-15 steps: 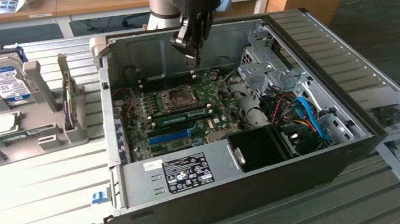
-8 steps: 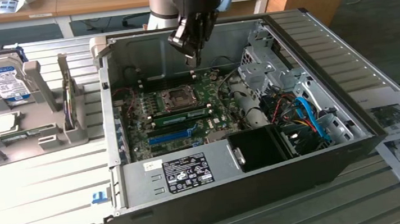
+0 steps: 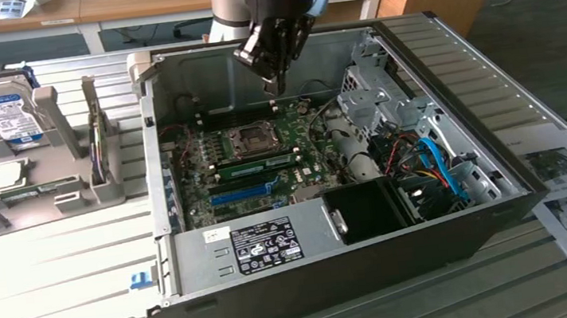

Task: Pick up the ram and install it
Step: 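Press down the ram until it locks into place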

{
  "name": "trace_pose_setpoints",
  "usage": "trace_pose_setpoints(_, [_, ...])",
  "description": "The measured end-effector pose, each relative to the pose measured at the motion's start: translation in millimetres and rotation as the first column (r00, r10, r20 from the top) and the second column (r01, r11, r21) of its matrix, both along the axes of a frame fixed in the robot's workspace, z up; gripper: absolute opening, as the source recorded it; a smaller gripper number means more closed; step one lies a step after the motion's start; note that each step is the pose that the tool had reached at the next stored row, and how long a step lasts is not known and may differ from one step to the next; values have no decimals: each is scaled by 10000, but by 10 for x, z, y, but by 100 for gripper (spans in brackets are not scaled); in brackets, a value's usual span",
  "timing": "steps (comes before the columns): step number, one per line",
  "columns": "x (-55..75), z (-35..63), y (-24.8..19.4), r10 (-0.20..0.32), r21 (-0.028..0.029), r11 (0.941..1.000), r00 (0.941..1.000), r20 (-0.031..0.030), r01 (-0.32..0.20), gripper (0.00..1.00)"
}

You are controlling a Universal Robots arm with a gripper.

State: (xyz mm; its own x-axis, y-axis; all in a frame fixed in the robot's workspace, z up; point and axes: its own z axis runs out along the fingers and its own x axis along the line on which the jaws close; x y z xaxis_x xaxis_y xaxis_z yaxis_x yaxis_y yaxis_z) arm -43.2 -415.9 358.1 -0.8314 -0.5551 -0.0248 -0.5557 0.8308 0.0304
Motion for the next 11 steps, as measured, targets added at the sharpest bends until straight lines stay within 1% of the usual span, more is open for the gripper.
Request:
trace_pose_setpoints(3, [0,-2,0,-469,1,9989,9989,0,469,9])
trace_pose_setpoints(6, [0,-5,0,-923,1,9957,9957,0,923,9])
trace_pose_setpoints(8, [-1,-6,0,-1224,0,9925,9925,0,1224,9])
trace_pose_setpoints(11, [-1,-9,0,-1686,1,9857,9857,0,1686,9])
